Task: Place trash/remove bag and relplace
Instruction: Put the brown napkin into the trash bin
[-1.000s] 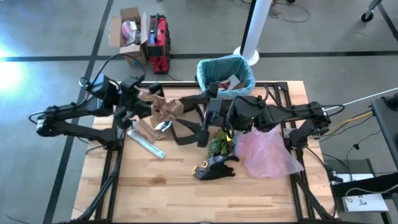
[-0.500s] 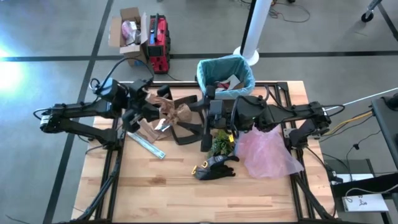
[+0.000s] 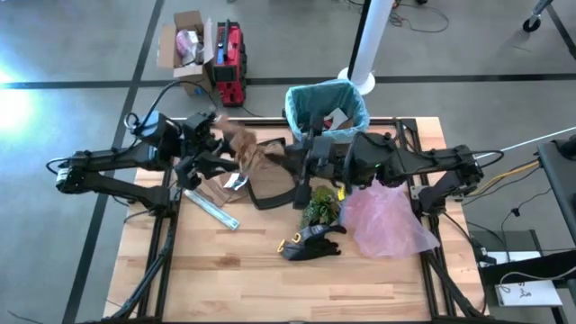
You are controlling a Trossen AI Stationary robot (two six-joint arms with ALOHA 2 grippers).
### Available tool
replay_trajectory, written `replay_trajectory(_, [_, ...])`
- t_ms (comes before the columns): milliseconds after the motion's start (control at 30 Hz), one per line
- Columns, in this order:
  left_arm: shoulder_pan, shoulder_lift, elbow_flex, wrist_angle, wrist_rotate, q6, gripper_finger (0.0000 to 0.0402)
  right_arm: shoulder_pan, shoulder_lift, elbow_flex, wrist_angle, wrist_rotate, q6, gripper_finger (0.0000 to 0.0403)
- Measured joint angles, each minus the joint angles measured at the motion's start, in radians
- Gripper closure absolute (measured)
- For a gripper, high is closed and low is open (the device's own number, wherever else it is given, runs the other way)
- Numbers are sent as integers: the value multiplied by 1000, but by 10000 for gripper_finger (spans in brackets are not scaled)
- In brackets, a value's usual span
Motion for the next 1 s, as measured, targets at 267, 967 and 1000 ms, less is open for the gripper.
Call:
replay_trajectory(267, [1,-126,0,-423,-278,212,152,0,-106,0,-80,257,-111,396])
replay_trajectory(967, [1,-166,0,-1100,-781,214,171,-450,-164,-91,-1021,333,748,285])
replay_trajectory(1000, [1,-162,0,-1110,-781,212,168,-457,-159,-102,-1016,317,756,268])
